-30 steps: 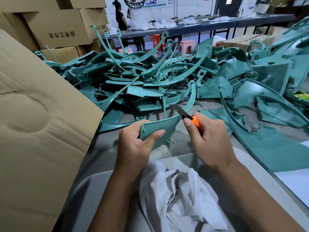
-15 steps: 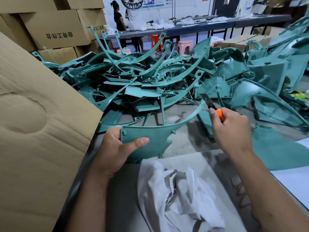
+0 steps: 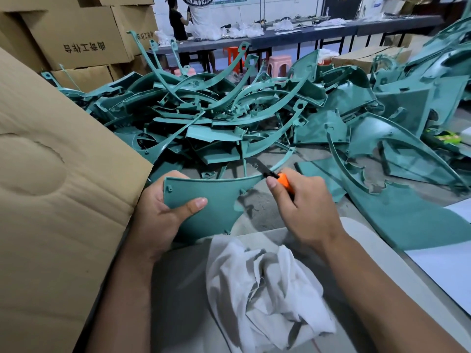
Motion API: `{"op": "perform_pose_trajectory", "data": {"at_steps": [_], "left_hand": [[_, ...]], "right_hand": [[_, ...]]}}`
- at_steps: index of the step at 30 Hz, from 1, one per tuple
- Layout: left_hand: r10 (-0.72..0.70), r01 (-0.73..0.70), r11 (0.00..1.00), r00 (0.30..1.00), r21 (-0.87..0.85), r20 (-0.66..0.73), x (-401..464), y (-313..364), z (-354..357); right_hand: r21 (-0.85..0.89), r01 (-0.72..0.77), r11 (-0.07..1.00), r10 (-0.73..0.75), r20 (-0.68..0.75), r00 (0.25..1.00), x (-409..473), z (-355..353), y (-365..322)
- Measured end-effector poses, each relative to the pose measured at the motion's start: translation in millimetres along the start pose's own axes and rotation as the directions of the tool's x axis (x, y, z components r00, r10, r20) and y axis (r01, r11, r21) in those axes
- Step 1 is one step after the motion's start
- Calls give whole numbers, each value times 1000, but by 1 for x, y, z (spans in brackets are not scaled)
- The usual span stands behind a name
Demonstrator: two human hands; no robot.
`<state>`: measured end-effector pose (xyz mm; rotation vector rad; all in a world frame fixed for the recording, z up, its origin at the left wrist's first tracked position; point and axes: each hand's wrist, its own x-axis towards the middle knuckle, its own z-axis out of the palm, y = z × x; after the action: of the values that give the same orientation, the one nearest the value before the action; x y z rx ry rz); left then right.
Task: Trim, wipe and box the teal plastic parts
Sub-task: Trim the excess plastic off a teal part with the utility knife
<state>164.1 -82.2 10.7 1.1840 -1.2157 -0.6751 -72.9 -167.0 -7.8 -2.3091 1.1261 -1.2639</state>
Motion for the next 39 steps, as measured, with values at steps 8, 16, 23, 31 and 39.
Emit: {"op": "perform_pose_trajectory", "data": {"at_steps": [8,16,23,31,39], "left_hand": [[-14,12,997,1000,-80,-25,-3,0,-6],[1,2,989,1000,-148,20,-4,-2,-12],[15,-6,981,999,-193,48,-5,-5,-21],[-106,11,912,972,-410,-210,5,-3,-4],[-215,77,915,924,-396,-316,6,2,19]], "right_hand": [[-111,-145,983,132,-124,984,6,-10,24],[-214,-292,932,259,-169,951,11,-24,46],[-323,-452,831,406,-202,891,14,-33,55],[-563,-294,772,424,112,899,13,-22,36],[161,-111,981,3,556,831,6,-19,-2]]}}
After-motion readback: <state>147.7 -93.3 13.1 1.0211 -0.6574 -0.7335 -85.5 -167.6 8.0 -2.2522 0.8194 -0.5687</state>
